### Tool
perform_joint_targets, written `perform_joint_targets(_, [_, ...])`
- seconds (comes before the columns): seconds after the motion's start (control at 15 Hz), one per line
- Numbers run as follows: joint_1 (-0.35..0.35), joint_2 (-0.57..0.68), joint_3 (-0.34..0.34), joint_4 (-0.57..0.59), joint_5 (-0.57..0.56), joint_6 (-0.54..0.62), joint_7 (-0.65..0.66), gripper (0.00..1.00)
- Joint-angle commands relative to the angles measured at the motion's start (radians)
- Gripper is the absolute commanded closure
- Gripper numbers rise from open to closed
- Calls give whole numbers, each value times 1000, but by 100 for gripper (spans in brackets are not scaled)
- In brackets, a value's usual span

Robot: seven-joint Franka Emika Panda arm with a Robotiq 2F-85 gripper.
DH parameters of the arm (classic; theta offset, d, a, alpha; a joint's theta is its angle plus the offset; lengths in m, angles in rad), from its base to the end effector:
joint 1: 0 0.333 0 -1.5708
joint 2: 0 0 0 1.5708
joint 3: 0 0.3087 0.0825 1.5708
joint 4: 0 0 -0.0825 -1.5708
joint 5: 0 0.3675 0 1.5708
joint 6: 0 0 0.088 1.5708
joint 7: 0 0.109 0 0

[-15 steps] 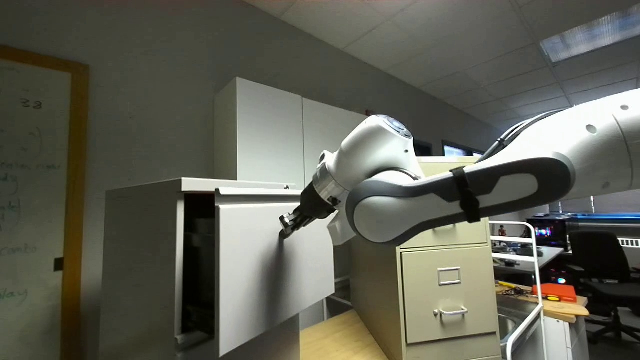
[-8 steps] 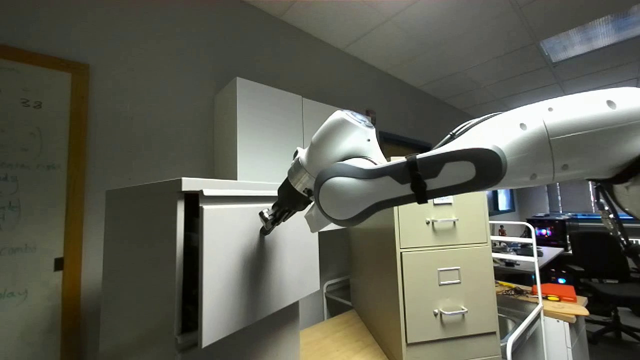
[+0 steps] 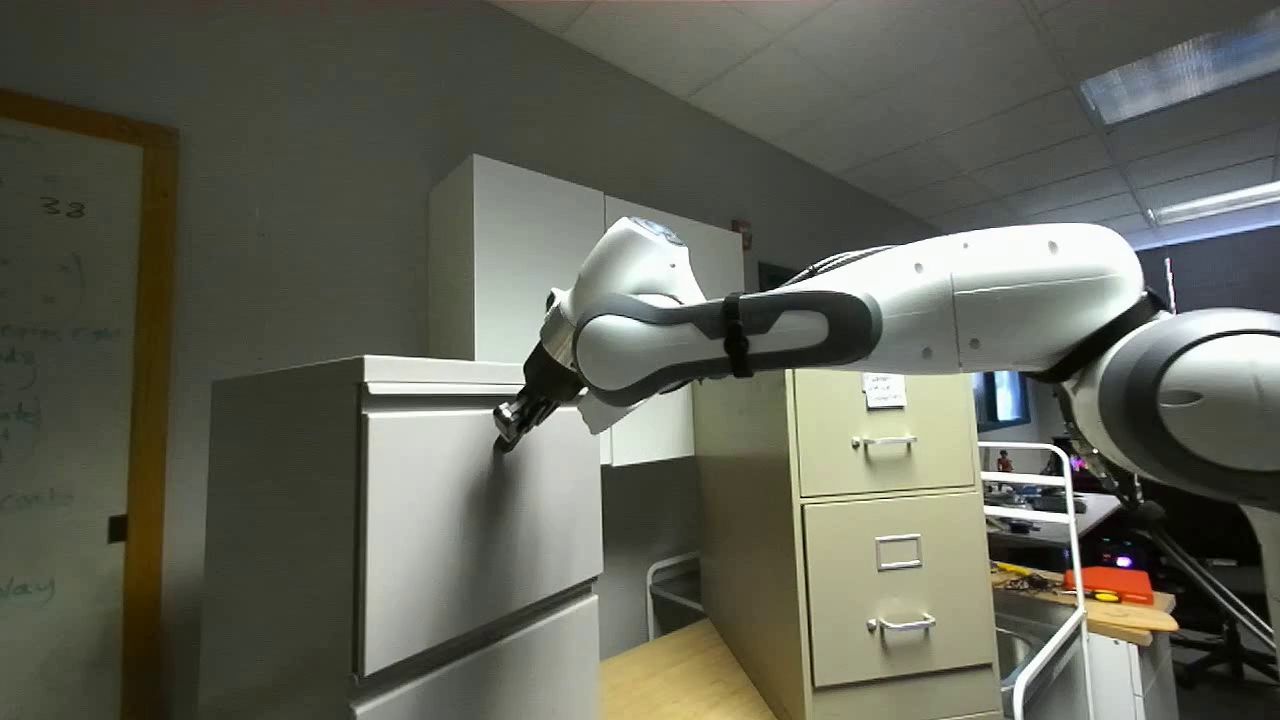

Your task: Close the open drawer

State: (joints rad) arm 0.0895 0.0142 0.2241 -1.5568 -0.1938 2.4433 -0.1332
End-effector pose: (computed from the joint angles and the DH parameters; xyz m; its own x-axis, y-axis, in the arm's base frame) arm 0.5659 0.1817 0.7205 0.5214 0.4574 0.7203 0.3754 -0.8811 0.2877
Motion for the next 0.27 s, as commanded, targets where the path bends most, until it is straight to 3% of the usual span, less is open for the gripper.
perform_joint_targets(0.0, [26, 146, -30, 242, 18, -86, -86, 99])
perform_joint_targets(0.2, [35, 191, -35, 339, 22, -173, -107, 98])
